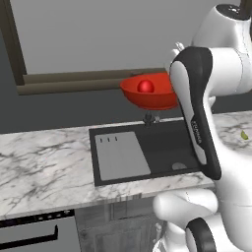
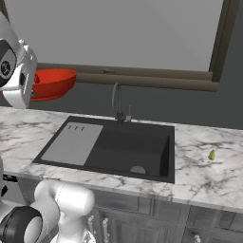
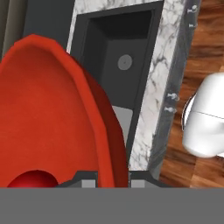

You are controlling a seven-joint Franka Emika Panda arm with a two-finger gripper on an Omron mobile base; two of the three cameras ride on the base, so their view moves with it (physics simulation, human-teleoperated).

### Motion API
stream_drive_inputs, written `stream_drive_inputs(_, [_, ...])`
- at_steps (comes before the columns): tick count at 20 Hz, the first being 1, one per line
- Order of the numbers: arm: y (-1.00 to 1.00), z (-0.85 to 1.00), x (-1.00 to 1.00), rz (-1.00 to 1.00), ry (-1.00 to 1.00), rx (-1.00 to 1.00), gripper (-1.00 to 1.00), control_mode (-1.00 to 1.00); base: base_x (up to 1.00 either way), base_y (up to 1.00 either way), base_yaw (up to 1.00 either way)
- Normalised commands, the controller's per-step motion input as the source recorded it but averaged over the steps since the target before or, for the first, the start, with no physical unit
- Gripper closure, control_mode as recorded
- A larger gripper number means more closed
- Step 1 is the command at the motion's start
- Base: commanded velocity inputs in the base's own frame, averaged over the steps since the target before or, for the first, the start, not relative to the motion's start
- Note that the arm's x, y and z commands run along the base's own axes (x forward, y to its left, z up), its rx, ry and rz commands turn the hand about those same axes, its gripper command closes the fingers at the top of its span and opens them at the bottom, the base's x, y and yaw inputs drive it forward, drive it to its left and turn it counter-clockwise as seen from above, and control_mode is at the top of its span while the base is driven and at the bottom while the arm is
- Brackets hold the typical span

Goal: Pick the tomato from the sink and place it in the bowl. Then pick the bowl and place it in the microwave. Then close the microwave door and press the start button.

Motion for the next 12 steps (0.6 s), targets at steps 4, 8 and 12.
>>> stream_drive_inputs(4, [-0.08,0.02,-0.21,-0.03,-0.03,0.0,1.0,-1.0,0.0,0.0,0.0])
stream_drive_inputs(8, [0.0,0.0,0.0,0.0,0.0,0.0,1.0,-1.0,0.0,0.0,0.0])
stream_drive_inputs(12, [0.0,0.0,0.0,0.0,0.0,0.0,1.0,-1.0,0.0,0.0,0.0])
